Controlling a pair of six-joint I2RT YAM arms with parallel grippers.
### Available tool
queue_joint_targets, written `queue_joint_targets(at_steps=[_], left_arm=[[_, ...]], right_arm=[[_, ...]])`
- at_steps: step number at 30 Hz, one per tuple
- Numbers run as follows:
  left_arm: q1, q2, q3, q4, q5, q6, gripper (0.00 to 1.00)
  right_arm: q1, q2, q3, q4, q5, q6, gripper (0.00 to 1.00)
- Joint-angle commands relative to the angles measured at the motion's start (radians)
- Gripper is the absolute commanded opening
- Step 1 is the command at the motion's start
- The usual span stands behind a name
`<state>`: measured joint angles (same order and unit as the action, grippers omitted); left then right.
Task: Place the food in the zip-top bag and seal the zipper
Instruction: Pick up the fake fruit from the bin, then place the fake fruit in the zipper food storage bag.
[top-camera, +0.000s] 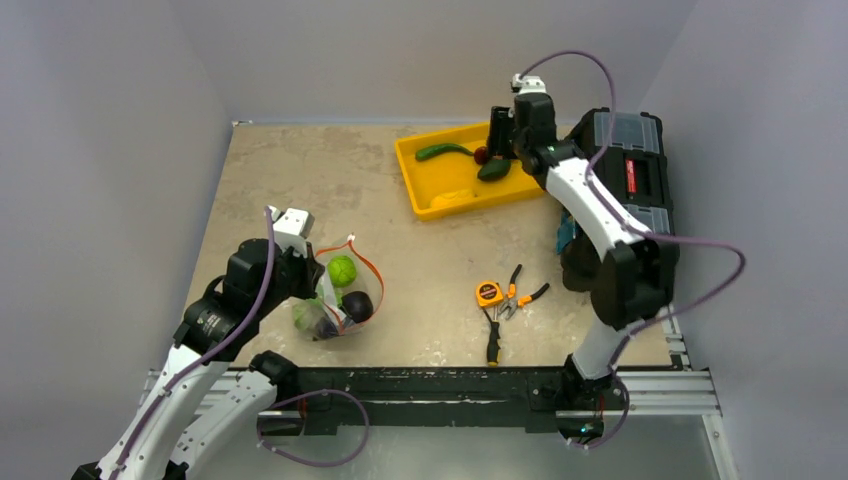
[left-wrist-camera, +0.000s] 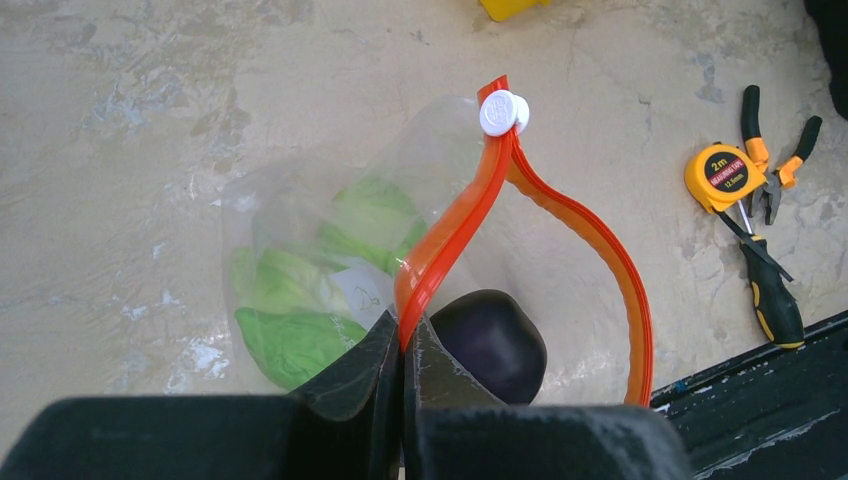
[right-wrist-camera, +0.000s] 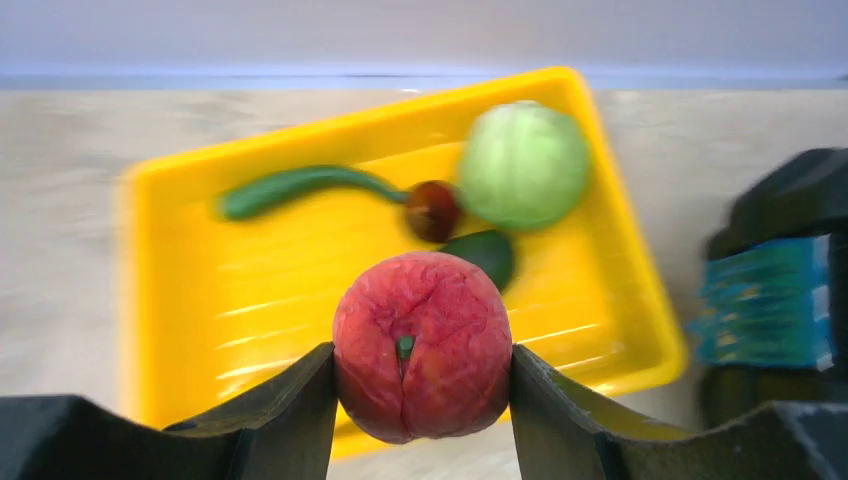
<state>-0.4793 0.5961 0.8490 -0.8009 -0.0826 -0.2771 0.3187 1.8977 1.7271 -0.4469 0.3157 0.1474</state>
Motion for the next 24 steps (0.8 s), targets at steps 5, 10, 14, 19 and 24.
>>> queue_joint_targets(at_steps=[5,10,14,19,24], left_arm=[[-0.003,0.004,0.024,0.025,-0.016,-0.005,0.00],[-0.002,0.012,0.025,0.025,-0.015,-0.004,0.00],[-0.003,0.012,0.025,0.023,-0.018,-0.004,0.00],[-0.002,0.013,0.025,0.026,-0.019,-0.002,0.00],[-0.002,0.013,0.027,0.027,-0.015,0.001,0.00]], right_arm=[[0.022,-0.330,-0.719,0.901,-0.873,0.571,0.07],[0.163,-0.359,-0.894,1.089,-0.910,0.656,0.06],[0.290,-0.442,-0.958,1.038,-0.824,0.584,0.06],[0.426,-0.635,-1.024,0.964,-0.676,0.440,0.06],[0.574,-0.732,-1.004,0.916,-0.611,0.318,0.07]])
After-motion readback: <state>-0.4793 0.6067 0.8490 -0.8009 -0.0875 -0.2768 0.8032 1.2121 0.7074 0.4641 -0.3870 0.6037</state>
